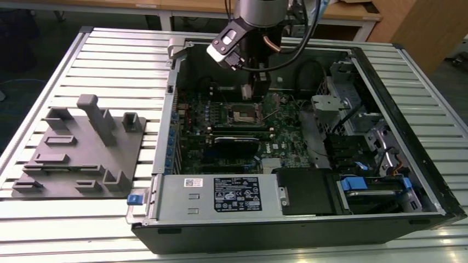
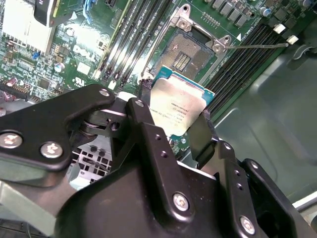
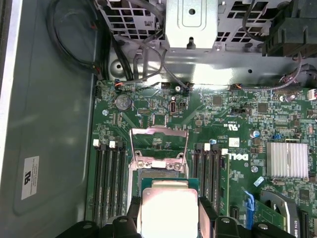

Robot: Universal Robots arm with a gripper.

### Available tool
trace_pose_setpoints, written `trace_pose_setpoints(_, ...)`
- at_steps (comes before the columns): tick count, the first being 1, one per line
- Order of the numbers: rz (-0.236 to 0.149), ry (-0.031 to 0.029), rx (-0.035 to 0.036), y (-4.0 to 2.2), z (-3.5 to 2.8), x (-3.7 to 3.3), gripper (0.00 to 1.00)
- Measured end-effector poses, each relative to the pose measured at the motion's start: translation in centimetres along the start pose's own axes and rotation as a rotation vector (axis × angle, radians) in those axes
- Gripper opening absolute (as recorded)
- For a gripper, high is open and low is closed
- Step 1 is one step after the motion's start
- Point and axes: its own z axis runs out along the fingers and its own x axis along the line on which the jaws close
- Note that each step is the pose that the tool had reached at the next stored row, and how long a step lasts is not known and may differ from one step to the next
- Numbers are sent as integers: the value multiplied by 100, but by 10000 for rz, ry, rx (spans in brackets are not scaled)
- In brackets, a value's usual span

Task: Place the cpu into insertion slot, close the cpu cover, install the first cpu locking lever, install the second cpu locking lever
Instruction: 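Place the cpu into insertion slot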

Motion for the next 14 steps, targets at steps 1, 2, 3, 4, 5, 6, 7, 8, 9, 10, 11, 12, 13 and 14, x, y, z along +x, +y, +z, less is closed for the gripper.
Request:
trace_pose_setpoints(1,0,-2,2,-3,14,1,54)
trace_pose_setpoints(2,-1,-1,2,-5,32,1,54)
trace_pose_setpoints(3,-2,-2,2,-6,50,2,54)
trace_pose_setpoints(4,17,-3,1,-8,68,4,54)
trace_pose_setpoints(5,72,-7,-1,-11,86,8,54)
trace_pose_setpoints(6,121,-11,-3,-13,104,12,54)
trace_pose_setpoints(7,146,-14,-4,-15,122,18,54)
trace_pose_setpoints(8,155,-15,-4,-19,142,23,54)
trace_pose_setpoints(9,158,-14,-6,-22,160,26,54)
trace_pose_setpoints(10,157,-14,-6,-25,178,28,54)
trace_pose_setpoints(11,157,-14,-5,-26,196,28,54)
trace_pose_setpoints(12,156,-14,-5,-27,214,28,54)
trace_pose_setpoints(13,156,-14,-5,-29,232,27,54)
trace_pose_setpoints(14,157,-14,-5,-31,251,26,54)
